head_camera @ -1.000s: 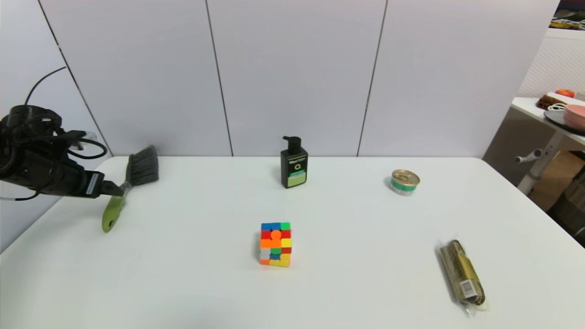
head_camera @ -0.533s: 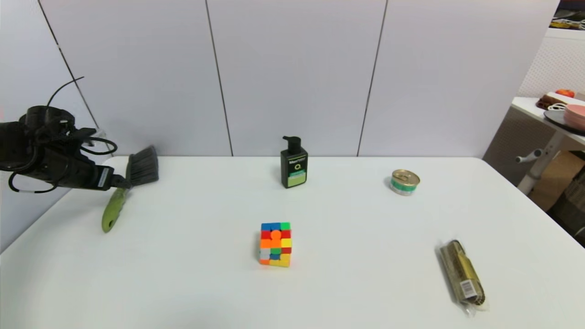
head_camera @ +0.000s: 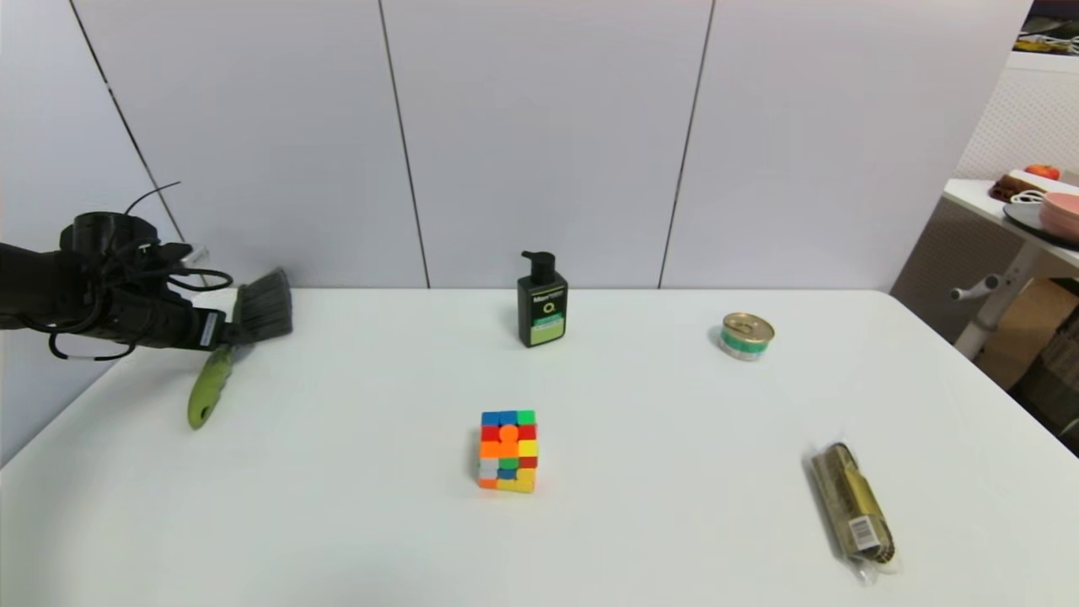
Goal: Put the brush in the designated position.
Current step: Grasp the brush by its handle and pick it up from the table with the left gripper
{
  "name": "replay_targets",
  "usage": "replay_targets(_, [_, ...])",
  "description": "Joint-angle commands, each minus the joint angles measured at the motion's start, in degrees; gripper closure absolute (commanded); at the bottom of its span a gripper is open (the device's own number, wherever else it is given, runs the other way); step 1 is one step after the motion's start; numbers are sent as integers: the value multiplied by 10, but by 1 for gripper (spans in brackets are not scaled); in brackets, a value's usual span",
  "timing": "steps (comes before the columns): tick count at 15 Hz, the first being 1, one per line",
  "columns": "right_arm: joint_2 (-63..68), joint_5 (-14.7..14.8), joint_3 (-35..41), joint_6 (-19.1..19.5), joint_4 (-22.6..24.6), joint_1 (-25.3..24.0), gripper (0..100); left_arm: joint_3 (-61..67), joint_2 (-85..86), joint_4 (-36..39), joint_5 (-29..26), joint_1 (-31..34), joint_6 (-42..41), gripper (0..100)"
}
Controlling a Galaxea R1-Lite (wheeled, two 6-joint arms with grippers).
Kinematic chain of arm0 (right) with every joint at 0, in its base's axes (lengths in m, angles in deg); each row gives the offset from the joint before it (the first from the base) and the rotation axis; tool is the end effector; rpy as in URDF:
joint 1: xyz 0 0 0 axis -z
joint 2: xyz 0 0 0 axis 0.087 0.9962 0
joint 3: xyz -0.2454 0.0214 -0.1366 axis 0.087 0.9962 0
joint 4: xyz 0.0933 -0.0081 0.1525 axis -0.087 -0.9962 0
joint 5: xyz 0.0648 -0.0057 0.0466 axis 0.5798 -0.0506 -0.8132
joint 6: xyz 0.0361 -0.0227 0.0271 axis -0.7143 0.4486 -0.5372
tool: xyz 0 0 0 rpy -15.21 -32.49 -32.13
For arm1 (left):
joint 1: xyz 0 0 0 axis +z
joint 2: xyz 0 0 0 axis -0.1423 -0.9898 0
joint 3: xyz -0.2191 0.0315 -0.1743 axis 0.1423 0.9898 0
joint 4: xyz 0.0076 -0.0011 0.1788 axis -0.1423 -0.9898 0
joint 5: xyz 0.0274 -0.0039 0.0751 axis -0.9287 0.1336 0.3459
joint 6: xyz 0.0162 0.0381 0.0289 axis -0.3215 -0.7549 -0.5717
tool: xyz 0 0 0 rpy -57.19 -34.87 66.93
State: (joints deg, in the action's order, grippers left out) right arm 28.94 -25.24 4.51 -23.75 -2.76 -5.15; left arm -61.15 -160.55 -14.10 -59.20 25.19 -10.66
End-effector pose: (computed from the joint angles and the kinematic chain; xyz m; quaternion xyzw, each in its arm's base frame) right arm 0.0110 0.0023 0.0739 -0.0597 0.0040 0.0245 0.9979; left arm 0.4033 0.1172 0.1113 0.0732 0.3731 0.0233 0.9246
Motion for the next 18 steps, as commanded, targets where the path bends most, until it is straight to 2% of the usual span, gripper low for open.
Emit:
replay_targets(1, [1, 0, 1, 1, 0, 0, 0, 4, -9, 10, -1, 0, 1, 0])
replay_targets(18, [1, 0, 1, 1, 0, 0, 0, 9, -12, 12, -1, 0, 7, 0])
